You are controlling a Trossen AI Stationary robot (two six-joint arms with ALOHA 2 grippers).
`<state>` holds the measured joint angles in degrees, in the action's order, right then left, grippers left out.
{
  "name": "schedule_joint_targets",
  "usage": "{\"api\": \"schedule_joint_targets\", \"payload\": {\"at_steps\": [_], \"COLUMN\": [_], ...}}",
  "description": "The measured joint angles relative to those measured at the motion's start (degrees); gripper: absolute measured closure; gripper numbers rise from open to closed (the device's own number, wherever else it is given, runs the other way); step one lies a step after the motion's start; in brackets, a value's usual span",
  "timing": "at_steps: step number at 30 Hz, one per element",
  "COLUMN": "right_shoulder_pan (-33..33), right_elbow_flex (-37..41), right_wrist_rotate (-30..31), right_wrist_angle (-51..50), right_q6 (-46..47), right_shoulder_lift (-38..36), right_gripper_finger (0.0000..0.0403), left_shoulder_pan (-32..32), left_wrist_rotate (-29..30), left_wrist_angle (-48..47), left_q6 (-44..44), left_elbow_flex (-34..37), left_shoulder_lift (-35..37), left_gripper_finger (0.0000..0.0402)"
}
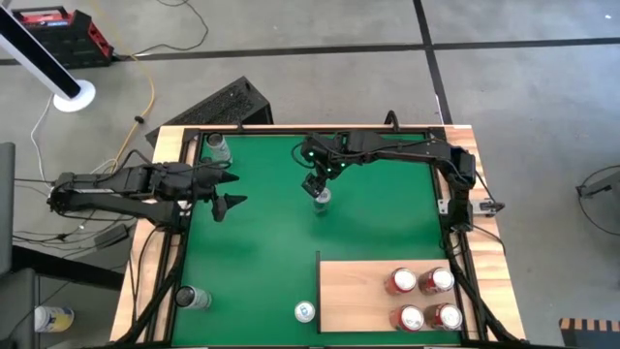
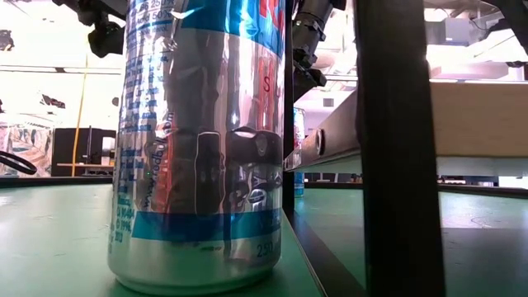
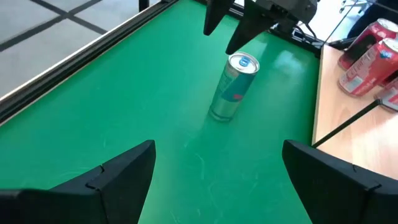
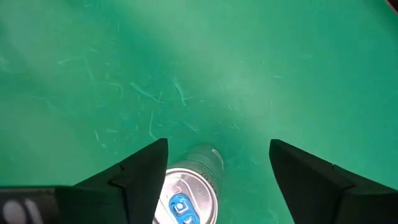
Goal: Place canned beverage on shelf
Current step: Put the top blue soda can on the shelf
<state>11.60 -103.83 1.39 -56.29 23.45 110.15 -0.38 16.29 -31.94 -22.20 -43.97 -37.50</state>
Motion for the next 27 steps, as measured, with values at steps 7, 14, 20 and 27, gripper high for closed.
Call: {"api": "schedule_joint_targets", "payload": {"at_steps": [7, 14, 20, 27], "right_shoulder_pan": [-0.94, -2.36, -3.51, -5.3], "right_elbow_flex": [0.0, 0.0, 0.1, 0.15], "right_wrist_rotate": [0.0, 0.0, 1.51, 3.44], "right_wrist_angle": [-0.75, -0.77, -2.21, -2.55], "right_q6": [-4.13, -6.0, -5.99, -4.87], "right_shoulder_lift": [0.0, 0.0, 0.12, 0.89], "right_gripper_finger": [0.0068, 0.0047, 0.0042, 0.0042], "left_shoulder_pan": [0.0, 0.0, 0.0, 0.0], "left_wrist_rotate": [0.0, 0.04, 0.15, 0.57], "left_wrist_angle": [-0.52, -0.52, -0.52, -0.52], "left_q6": [0.03, -0.02, -1.21, -1.61], "left_elbow_flex": [0.0, 0.0, 0.0, 0.0], "left_shoulder_lift": [0.0, 0.0, 0.0, -0.02], "left_gripper_finger": [0.0068, 0.0068, 0.0068, 0.0068]}}
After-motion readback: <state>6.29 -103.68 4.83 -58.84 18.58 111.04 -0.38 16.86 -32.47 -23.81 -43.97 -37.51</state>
